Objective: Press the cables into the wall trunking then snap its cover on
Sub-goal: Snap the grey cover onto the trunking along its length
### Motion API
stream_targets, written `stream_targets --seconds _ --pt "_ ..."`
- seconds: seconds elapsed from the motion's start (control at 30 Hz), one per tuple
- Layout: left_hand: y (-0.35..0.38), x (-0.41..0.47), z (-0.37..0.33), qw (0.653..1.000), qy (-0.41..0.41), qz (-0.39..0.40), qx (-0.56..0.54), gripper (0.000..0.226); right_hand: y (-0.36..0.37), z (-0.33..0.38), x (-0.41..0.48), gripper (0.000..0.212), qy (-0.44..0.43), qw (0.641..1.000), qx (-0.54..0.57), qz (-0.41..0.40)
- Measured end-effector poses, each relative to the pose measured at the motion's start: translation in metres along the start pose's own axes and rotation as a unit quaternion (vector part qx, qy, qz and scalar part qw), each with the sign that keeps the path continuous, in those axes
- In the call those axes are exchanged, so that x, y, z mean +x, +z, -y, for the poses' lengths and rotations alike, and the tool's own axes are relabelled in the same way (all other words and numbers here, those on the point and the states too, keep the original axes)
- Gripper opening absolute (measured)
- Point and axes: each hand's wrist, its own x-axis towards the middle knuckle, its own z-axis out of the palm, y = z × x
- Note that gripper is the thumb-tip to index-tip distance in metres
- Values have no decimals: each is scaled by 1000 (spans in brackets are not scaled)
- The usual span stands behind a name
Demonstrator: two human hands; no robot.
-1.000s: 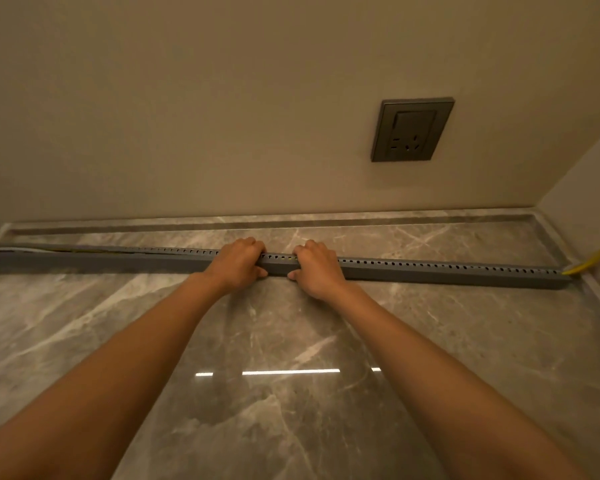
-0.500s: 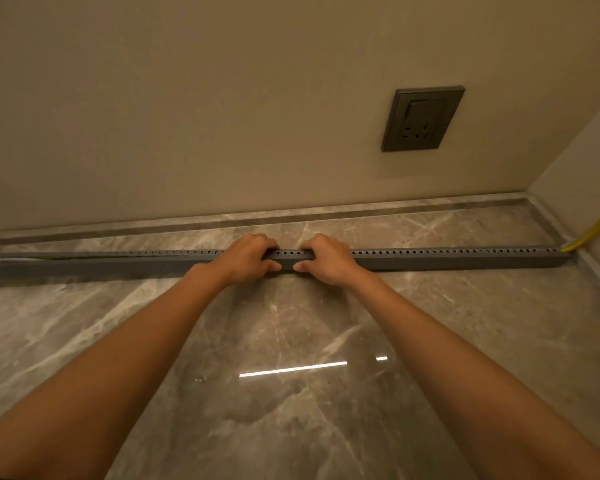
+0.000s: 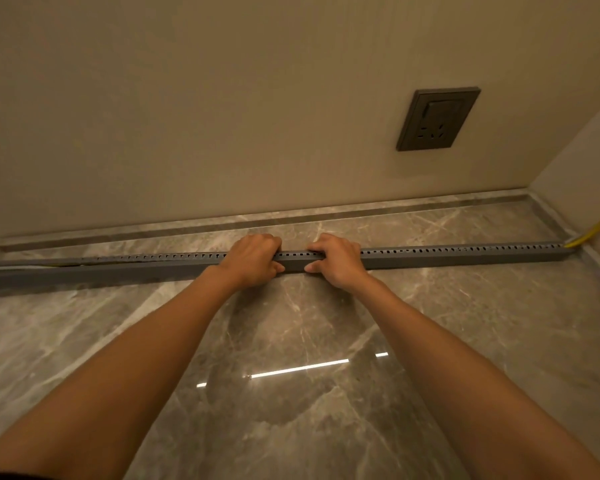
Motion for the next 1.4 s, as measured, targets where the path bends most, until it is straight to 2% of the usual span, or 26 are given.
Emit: stream_targets --seconds 0.3,0.53,0.7,0.97,1.07,1.23,1.4 --pt "-3 -11 24 993 -16 11 -115 33 5 20 3 34 -5 997 -78 25" --pt "-12 -28 67 990 -64 21 -127 34 26 54 10 34 -31 998 -33 34" --pt "-10 -27 68 994 -58 16 -87 30 35 69 13 27 -42 998 -8 39" --pt "-15 -23 63 999 -38 12 -30 29 38 72 11 28 -42 998 -32 24" --pt "-13 -25 67 999 -30 3 -45 29 38 75 12 29 -37 998 -39 26" --pt "-6 -30 84 989 -25 7 -143 31 35 82 15 24 -11 997 -61 48" --pt "-10 -40 111 989 -41 2 -142 39 49 96 9 36 -7 995 -102 15"
